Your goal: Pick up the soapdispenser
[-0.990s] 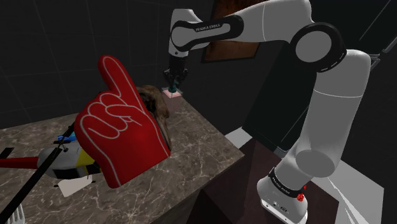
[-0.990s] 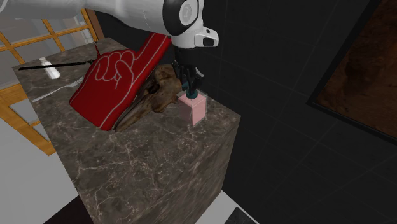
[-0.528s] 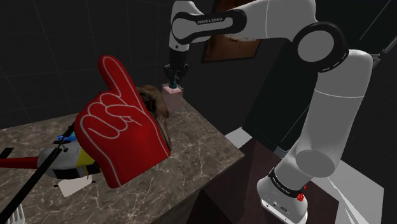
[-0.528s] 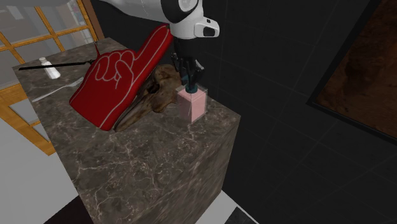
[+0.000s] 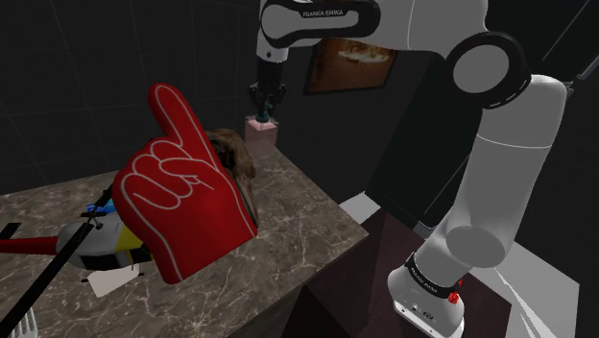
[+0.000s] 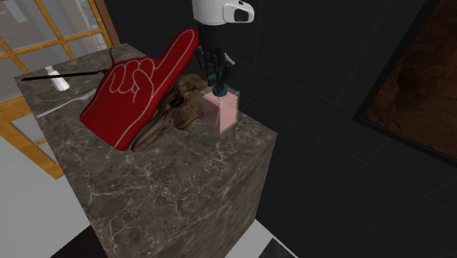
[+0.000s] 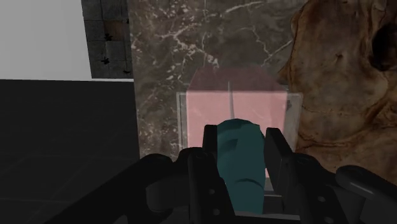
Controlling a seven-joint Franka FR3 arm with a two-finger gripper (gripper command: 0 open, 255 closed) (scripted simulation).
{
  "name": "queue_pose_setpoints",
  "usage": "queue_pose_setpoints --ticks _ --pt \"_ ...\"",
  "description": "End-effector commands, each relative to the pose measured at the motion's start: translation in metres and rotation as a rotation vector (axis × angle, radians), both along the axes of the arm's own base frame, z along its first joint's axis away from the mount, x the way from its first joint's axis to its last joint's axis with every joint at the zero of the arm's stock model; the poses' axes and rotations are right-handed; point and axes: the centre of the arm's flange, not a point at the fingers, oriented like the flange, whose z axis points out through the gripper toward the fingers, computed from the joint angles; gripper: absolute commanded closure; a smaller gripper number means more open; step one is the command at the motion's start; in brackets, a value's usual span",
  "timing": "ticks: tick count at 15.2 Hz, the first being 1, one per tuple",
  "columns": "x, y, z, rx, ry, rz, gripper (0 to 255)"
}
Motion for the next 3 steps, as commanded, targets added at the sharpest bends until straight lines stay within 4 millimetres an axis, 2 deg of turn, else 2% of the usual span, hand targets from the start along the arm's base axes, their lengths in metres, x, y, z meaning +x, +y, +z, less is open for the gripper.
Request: queue_pose_setpoints --ticks 1,3 --pt "0.0004 -0.0005 0.0116 0.0 0.0 0.0 255" --pt "0.0004 -0.0005 0.0124 0.0 0.0 0.0 255"
